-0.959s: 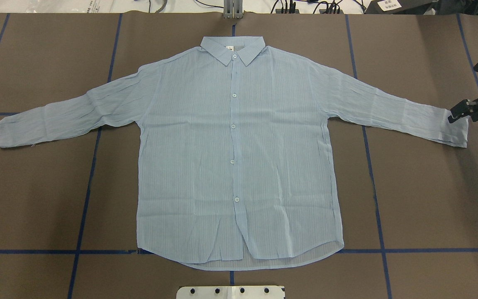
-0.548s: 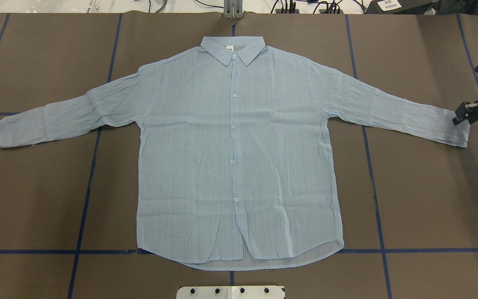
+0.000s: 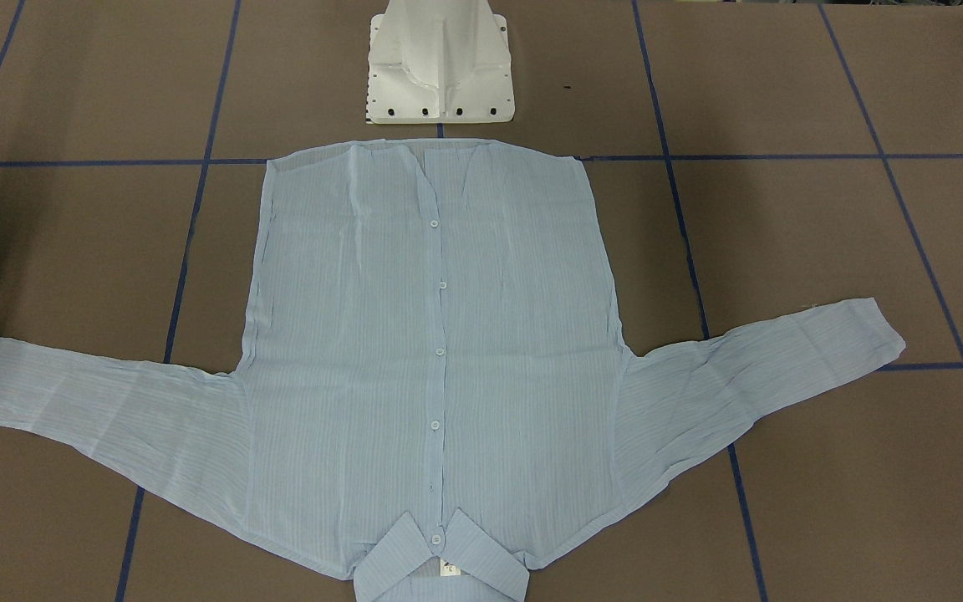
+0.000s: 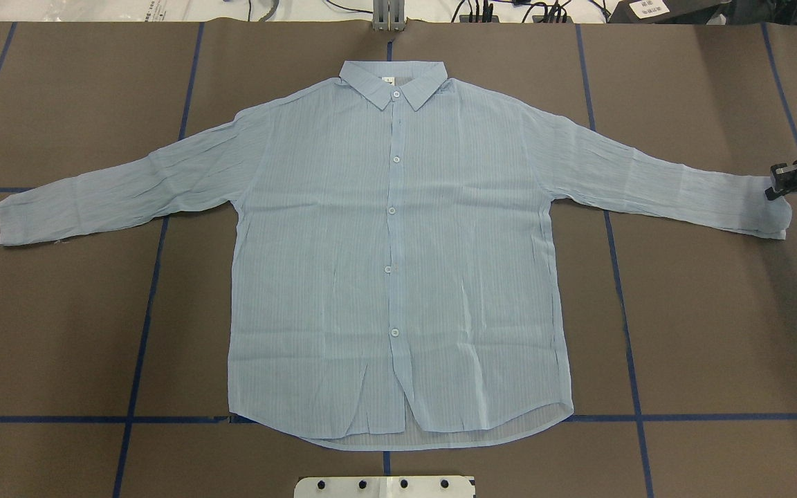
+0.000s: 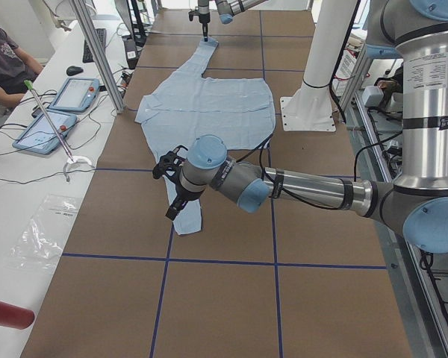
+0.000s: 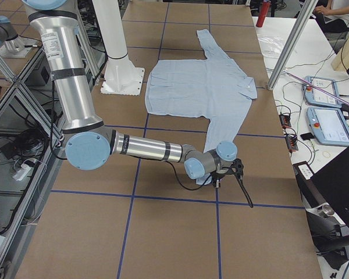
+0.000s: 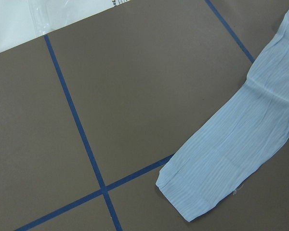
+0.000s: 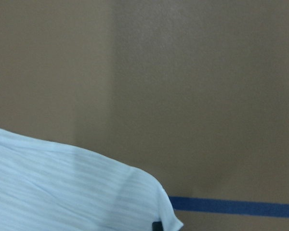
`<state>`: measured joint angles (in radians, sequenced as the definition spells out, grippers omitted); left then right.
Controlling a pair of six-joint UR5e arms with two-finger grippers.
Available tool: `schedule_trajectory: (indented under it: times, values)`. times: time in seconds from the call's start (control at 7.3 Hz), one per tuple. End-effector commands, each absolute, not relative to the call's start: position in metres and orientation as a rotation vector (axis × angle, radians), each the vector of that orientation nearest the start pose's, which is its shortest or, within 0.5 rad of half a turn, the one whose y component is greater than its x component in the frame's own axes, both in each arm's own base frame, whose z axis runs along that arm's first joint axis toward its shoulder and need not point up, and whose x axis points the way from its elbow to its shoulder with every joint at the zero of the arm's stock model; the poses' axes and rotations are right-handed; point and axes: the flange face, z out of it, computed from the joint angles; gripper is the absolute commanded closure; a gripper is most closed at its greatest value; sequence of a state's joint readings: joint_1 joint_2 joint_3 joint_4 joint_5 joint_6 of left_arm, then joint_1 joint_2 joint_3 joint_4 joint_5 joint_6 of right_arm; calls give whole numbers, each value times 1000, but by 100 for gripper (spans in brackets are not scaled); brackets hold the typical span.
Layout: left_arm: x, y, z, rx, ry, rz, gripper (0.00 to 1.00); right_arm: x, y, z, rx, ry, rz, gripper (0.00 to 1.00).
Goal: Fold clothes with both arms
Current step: 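Grasp the sleeve cuff with the right gripper and fold it across the shirt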
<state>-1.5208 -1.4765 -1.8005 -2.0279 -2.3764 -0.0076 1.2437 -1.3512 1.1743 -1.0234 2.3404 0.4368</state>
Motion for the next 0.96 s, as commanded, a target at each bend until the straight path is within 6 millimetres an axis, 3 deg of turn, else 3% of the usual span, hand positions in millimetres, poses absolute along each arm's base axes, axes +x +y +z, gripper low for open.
schedule_trajectory:
  times: [0.0,0.14,0.27,0.41,0.55,0.68,0.82]
  values:
    - [-38,-472,531,543,799,281,0,-139,-604,587,98,-929,35,100]
    - [-38,-472,525,555,798,284,0,-202,-604,513,46,-1003,109,100]
    - [-38,-471,525,553,798,285,0,-267,-604,452,-17,-1052,178,100]
    - [-38,-471,525,554,798,286,0,-331,-602,399,-44,-1073,221,100]
    - [-38,-471,526,551,799,284,0,-407,-594,343,-9,-1061,291,100]
    - [-37,-472,527,551,799,286,0,-466,-596,303,28,-1053,339,100]
    - [-37,-471,527,551,799,286,0,-512,-610,248,4,-1075,397,100]
